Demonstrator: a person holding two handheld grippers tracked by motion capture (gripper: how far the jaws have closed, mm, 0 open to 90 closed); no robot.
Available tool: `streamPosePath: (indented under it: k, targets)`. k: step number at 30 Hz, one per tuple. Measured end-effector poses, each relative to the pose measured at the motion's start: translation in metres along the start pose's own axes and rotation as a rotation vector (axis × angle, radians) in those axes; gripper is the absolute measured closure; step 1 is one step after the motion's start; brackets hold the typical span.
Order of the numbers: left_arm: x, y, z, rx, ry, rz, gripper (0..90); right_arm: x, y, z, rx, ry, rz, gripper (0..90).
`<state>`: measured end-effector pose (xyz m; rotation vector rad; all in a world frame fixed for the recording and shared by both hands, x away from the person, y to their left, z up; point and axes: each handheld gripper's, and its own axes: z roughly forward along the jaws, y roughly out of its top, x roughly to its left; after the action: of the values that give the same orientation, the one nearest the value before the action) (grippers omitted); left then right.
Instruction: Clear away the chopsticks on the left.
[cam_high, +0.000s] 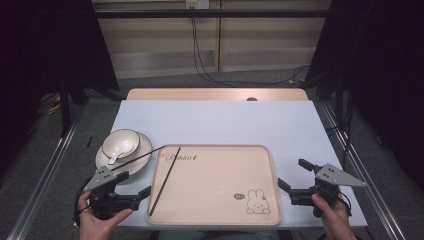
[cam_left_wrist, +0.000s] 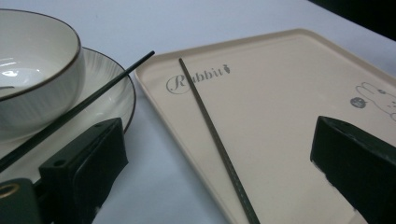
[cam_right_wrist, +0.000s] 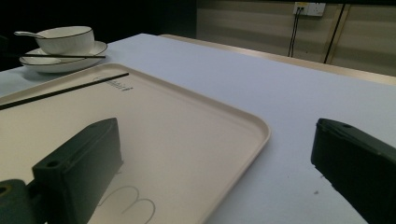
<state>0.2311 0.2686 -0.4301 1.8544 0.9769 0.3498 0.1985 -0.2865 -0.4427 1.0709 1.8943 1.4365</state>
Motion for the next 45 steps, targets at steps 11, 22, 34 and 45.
streamPosePath:
  k: [11,22,34,45]
  targets:
    - [0.04,-0.002,-0.021,-0.02,-0.003,0.061,7.2,-0.001,0.0,0.001,0.004,-0.005,-0.001,1.5]
    - [0.086,0.003,-0.029,0.024,-0.055,0.084,13.2,-0.001,0.0,0.001,0.005,-0.006,0.003,1.5]
    - [0.115,0.002,-0.019,0.151,-0.05,0.162,34.2,-0.001,0.0,0.001,0.006,-0.009,-0.001,1.5]
    - [0.125,0.003,0.002,0.222,-0.04,0.204,52.7,-0.001,-0.001,0.001,0.01,-0.009,0.003,1.5]
